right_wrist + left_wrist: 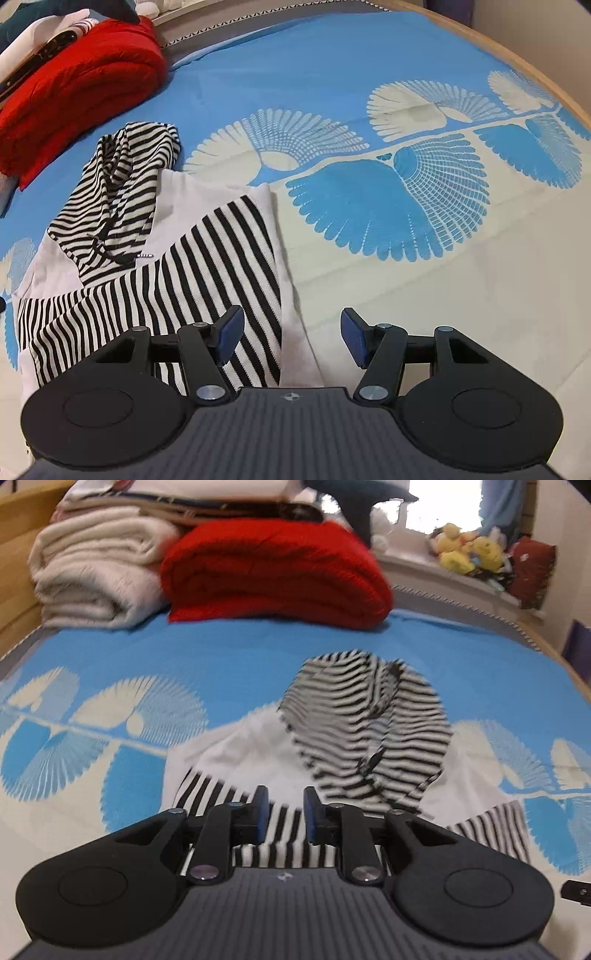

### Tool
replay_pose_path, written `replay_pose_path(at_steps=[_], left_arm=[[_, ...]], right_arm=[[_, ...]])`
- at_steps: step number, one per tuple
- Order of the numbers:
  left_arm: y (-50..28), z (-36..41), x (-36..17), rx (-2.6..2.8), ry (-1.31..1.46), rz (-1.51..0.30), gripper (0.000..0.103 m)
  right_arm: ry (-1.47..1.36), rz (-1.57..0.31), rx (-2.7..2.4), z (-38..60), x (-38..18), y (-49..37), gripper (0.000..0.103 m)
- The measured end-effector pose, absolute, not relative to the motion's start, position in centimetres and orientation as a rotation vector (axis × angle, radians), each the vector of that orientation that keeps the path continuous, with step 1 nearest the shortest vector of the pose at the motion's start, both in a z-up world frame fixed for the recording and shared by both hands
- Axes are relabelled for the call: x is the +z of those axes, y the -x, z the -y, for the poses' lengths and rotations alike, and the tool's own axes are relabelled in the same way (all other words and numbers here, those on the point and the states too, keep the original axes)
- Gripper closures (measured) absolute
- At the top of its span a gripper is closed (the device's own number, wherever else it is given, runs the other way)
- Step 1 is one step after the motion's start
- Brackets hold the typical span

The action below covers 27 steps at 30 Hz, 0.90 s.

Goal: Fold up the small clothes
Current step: 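Release the fold with the left gripper and lift both grippers away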

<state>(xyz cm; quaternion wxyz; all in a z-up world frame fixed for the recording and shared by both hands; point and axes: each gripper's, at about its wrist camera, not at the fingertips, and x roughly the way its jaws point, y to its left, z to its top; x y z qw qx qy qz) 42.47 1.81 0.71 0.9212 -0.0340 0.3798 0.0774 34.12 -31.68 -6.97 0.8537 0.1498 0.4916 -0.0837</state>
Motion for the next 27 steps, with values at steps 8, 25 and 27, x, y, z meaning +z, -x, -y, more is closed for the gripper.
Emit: replay_pose_path(at_steps=[8, 25, 27], left_arm=[[-49.5, -2.6, 2.1, 0.061, 0.017, -0.745, 0.064], [-78.0, -6.4, -9.0, 0.112, 0.182, -0.870, 0.052], [-79.6, -6.7, -10.2, 0.101, 0.195, -0.898, 0.039]], right_arm=[[-0.285, -1.008, -0.149, 31.8, -6.2, -34.6, 0.043], [-0.169, -1.029, -0.147, 31.2, -7.9, -35.1, 0.043], [-0.163, -1.029, -0.147, 31.2, -8.1, -35.2, 0.043]])
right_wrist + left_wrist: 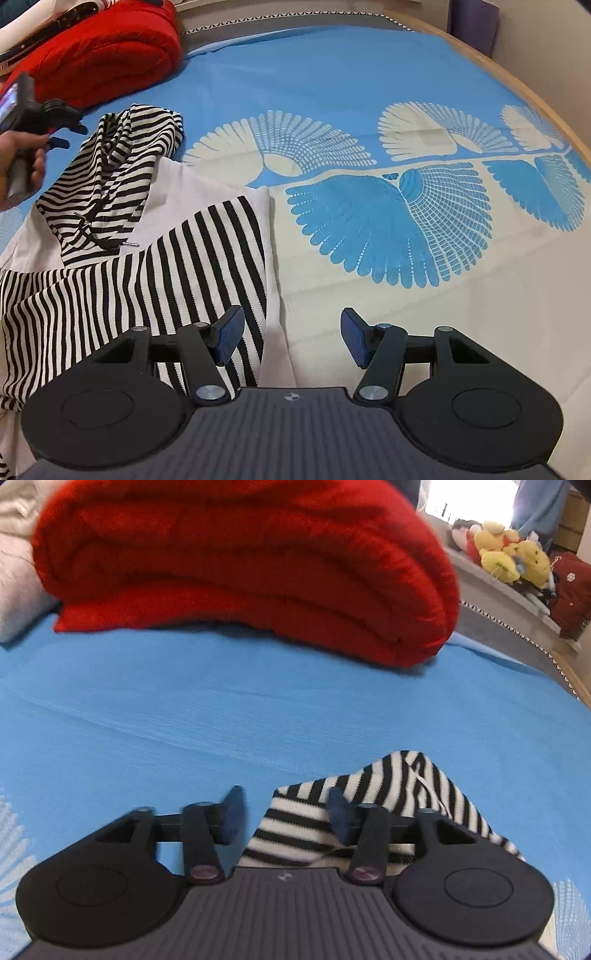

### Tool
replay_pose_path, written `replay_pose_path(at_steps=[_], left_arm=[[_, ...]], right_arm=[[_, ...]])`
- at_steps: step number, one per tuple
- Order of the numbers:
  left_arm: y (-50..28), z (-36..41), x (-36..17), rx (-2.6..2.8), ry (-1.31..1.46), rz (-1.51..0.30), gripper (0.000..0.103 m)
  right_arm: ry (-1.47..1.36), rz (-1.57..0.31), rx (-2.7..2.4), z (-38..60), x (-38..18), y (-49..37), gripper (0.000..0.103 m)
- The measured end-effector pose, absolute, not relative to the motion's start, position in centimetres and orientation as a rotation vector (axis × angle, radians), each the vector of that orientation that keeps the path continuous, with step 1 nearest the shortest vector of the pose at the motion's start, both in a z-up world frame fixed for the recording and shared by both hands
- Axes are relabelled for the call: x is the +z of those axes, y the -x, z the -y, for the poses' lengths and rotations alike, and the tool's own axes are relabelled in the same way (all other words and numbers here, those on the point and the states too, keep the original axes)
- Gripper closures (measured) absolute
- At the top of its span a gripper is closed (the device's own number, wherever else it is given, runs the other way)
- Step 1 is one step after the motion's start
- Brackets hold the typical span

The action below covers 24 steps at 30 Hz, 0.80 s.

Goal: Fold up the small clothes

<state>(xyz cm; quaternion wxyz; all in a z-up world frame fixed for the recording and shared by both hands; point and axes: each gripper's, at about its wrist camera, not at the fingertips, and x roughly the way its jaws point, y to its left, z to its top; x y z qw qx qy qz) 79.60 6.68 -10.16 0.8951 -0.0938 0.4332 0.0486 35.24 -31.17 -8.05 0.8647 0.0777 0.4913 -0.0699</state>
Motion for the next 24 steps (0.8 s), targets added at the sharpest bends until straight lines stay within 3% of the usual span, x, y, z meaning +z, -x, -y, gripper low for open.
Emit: replay_pose_path(at_steps=[4, 6, 7, 8, 14, 20, 24], left_arm=[[-81.5, -6.3, -11.7, 0.088, 0.169, -0.920, 0.042], [-81.9, -6.1, -12.3, 0.024, 0.187, -0.954, 0.083], [-81.7, -5.6, -12.2, 0.018, 0.157, -0.964, 0.096], [-81.4, -5.3, -11.8, 0.019, 0.121, -0.947, 0.100], [-73.8, -3.6, -5.5, -0.148, 0.022, -0.785, 0.100], [-53.1, -1.0, 0.6, -0.490, -0.130, -0.601, 0.100], [-39.8, -2.8, 0.3, -0.650, -0.195, -0.736, 0.100]], right_arm=[[-0.159, -1.030, -0.156, 31.1, -8.1, -35.5, 0.043], [-0.155, -1.027, -0.155, 31.1, -8.1, -35.6, 0.043], [-0.153, -1.027, -0.155, 31.1, -8.1, -35.7, 0.043], [-0.154, -1.031, -0.157, 31.1, -8.1, -35.7, 0.043], [-0.200, -1.006, -0.171, 32.2, -6.5, -35.7, 0.043], [-0.277, -0.933, -0.218, 34.2, -3.8, -35.3, 0.041], [-0.337, -0.906, -0.236, 35.2, -2.8, -34.7, 0.041]])
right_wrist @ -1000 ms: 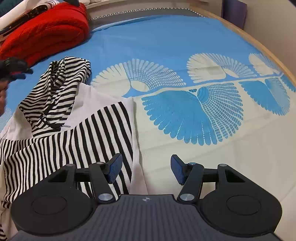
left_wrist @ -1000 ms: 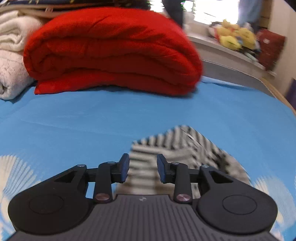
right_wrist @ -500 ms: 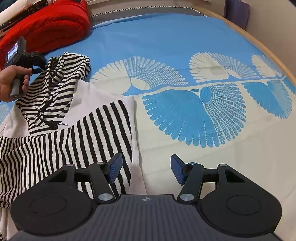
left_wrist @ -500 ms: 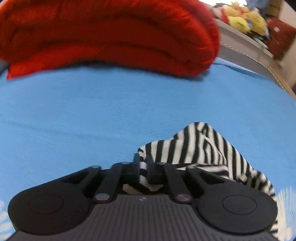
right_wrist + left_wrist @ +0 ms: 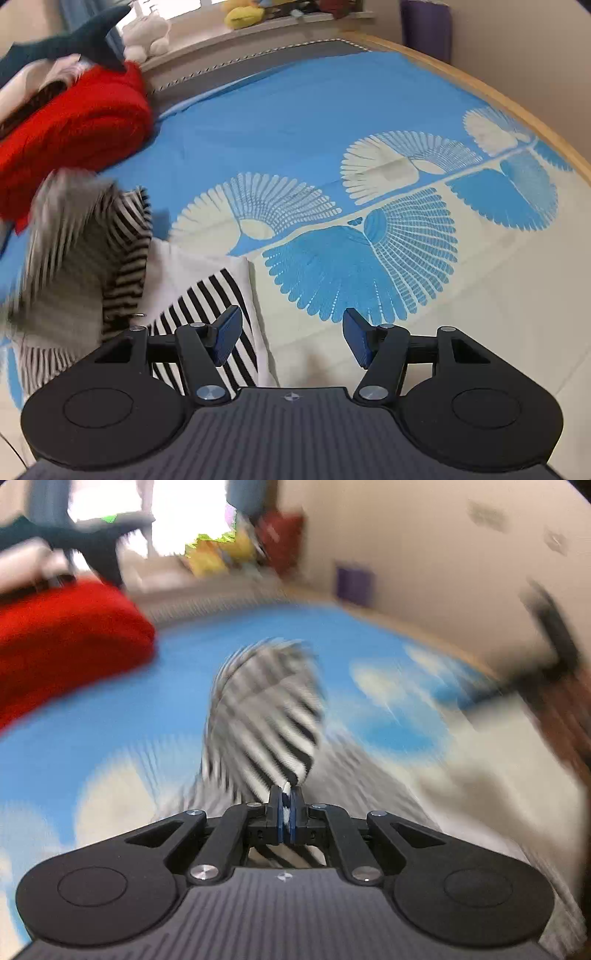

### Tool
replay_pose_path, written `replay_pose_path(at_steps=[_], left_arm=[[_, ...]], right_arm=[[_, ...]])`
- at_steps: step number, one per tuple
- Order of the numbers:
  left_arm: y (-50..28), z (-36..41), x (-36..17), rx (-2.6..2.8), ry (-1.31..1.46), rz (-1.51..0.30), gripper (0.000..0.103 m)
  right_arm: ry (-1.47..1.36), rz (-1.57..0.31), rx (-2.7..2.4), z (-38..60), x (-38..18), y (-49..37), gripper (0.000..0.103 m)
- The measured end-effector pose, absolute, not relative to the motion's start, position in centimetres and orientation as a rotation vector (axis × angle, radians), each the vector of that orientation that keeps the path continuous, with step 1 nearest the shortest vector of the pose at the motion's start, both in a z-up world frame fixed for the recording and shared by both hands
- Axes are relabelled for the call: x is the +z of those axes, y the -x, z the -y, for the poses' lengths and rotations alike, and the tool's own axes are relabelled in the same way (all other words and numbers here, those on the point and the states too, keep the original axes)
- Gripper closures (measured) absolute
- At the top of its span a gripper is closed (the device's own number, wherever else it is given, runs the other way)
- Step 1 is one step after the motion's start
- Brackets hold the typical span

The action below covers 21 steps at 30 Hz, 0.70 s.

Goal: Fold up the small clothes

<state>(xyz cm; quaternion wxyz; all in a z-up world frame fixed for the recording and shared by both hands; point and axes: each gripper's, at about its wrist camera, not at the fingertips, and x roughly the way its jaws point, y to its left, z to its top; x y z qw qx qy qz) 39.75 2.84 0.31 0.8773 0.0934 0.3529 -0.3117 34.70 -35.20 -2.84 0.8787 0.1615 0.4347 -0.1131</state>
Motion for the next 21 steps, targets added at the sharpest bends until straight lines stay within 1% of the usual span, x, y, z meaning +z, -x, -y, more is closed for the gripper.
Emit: replay_pose_path(at_steps=[1, 3, 4, 6, 7, 8, 10, 11, 13, 14, 18, 21], left_arm=[[-37.6, -3.9, 0.0, -0.644, -0.209, -0.811, 0.099], [-35.8, -5.7, -0.4, -0.596, -0.202, -0.990, 0.093], [-35.5, -6.4, 0.1, -0.549, -0.182, -1.031, 0.091], [-35.6, -7.9, 2.1, -0.437, -0.054, -0.967, 0.077], [-35.8, -8.7, 2.7, -0.393, 0.056, -0.942, 0.060], [-36.5, -9.5, 2.7, -0.351, 0.187, -0.931, 0.051], [-37.6, -10.4, 1.3, -0.269, 0.334, -0.923, 0.050], [-39.1, -10.3, 0.0, -0.216, 0.369, -0.953, 0.050], [-41.6, -10.5, -3.7, -0.050, 0.397, -1.152, 0.050], [-42.1, -10.5, -5.1, -0.005, 0.406, -1.208, 0.050], [-43.4, -11.3, -7.8, 0.042, 0.547, -1.247, 0.050], [-41.4, -11.3, -8.4, 0.039, 0.598, -1.285, 0.053]], right_arm=[[-0.354, -0.899, -0.239, 35.4, -2.6, -34.4, 0.041], [-0.370, -0.884, -0.243, 35.6, -2.2, -34.0, 0.041], [-0.377, -0.878, -0.239, 35.5, -2.0, -33.9, 0.041], [-0.399, -0.871, -0.221, 35.1, -1.8, -33.6, 0.041], [-0.412, -0.873, -0.206, 34.8, -1.9, -33.5, 0.041], [-0.418, -0.879, -0.195, 34.5, -2.1, -33.5, 0.041], [-0.422, -0.905, -0.165, 33.4, -2.7, -33.6, 0.041], [-0.437, -0.928, -0.143, 32.9, -3.2, -33.7, 0.041], [-0.469, -0.972, -0.111, 32.1, -4.3, -33.9, 0.041], [-0.477, -0.996, -0.098, 31.7, -5.0, -34.0, 0.041], [-0.508, -1.110, -0.086, 30.0, -8.3, -34.6, 0.042], [-0.531, -1.153, -0.087, 29.2, -10.0, -35.3, 0.043]])
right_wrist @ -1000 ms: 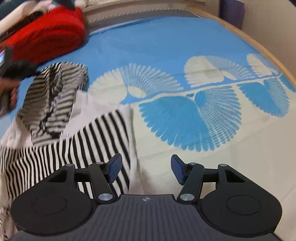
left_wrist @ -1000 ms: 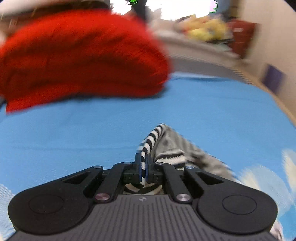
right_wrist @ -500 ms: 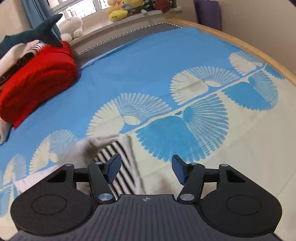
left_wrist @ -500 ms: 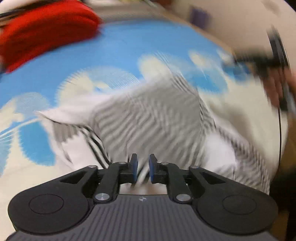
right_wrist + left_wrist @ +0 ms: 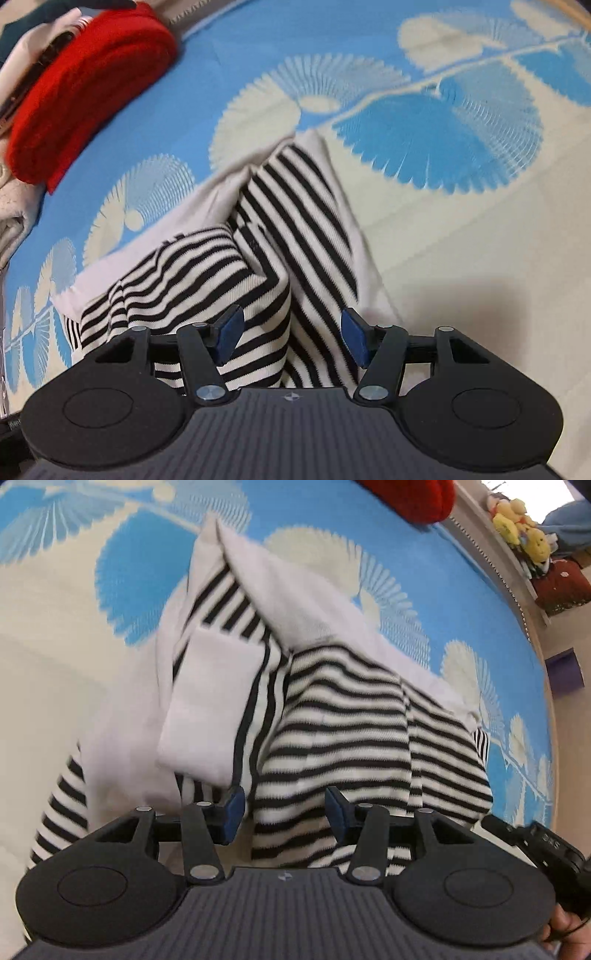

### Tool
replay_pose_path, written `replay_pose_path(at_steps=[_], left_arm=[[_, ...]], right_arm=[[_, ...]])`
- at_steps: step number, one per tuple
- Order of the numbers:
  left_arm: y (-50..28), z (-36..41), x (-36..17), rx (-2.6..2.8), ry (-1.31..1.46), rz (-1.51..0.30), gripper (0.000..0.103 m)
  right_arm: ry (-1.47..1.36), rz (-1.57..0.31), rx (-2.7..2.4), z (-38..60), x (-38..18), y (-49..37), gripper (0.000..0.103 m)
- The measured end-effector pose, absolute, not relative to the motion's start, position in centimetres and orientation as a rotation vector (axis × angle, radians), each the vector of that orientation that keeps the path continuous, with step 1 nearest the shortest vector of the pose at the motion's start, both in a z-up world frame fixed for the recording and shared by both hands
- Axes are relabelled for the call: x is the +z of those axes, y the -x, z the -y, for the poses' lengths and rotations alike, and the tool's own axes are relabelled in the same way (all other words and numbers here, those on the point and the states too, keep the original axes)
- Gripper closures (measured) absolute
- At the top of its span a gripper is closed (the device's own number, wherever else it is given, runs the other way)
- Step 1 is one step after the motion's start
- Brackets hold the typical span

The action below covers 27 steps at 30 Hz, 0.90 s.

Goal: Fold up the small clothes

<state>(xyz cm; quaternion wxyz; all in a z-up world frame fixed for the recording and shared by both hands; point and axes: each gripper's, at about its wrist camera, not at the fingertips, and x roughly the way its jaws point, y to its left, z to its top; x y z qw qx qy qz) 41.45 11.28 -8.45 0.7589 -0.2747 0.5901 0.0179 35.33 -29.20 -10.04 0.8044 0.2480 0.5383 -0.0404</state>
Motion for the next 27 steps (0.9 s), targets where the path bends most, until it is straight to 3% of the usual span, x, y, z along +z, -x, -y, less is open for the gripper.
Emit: replay_pose_path(at_steps=[4, 5, 8, 9, 10, 12, 15, 18, 21, 23, 24, 26, 27], left_arm=[[-40.7, -10.6, -8.7, 0.049, 0.622, -1.304, 0.095], [-40.4, -10.4, -8.3, 0.056, 0.607, -1.294, 0.098], [-40.4, -10.2, -6.3, 0.059, 0.573, -1.201, 0.100], [-40.4, -10.2, -5.0, 0.058, 0.553, -1.131, 0.100], [-40.3, -10.3, -3.6, 0.049, 0.533, -1.054, 0.100], [-39.9, -10.8, -1.3, 0.041, 0.532, -0.928, 0.100], [-39.4, -12.4, -1.1, 0.099, 0.588, -0.896, 0.100], [-39.4, -14.0, -4.2, 0.157, 0.689, -1.053, 0.099], [-39.4, -14.8, -7.4, 0.177, 0.740, -1.251, 0.090], [-38.8, -15.6, -7.4, 0.208, 0.800, -1.229, 0.077], [-38.6, -15.8, -7.1, 0.206, 0.806, -1.211, 0.077], [-38.3, -15.7, -6.4, 0.185, 0.802, -1.170, 0.069], [-38.3, -15.6, -6.1, 0.180, 0.799, -1.159, 0.066]], right_arm=[[-0.522, -1.163, -0.080, 28.5, -11.0, -36.2, 0.045], [-0.531, -1.162, -0.076, 28.4, -11.2, -36.3, 0.047], [-0.560, -1.166, -0.030, 28.2, -11.7, -36.6, 0.083], [-0.607, -1.145, -0.005, 28.2, -11.4, -36.4, 0.100], [-0.653, -1.109, 0.021, 28.3, -10.7, -36.2, 0.101], [-0.740, -0.965, 0.101, 28.5, -8.2, -35.6, 0.102], [-0.812, -0.862, 0.103, 29.4, -6.2, -34.5, 0.102], [-0.784, -1.038, -0.052, 30.5, -9.0, -34.2, 0.102], [-0.810, -1.198, -0.211, 31.7, -12.5, -33.8, 0.101], [-0.769, -1.174, -0.241, 31.8, -12.0, -33.9, 0.097], [-0.754, -1.149, -0.237, 31.7, -11.4, -34.0, 0.096], [-0.736, -1.065, -0.195, 31.6, -9.9, -34.3, 0.086], [-0.724, -1.040, -0.174, 31.3, -9.4, -34.4, 0.074]])
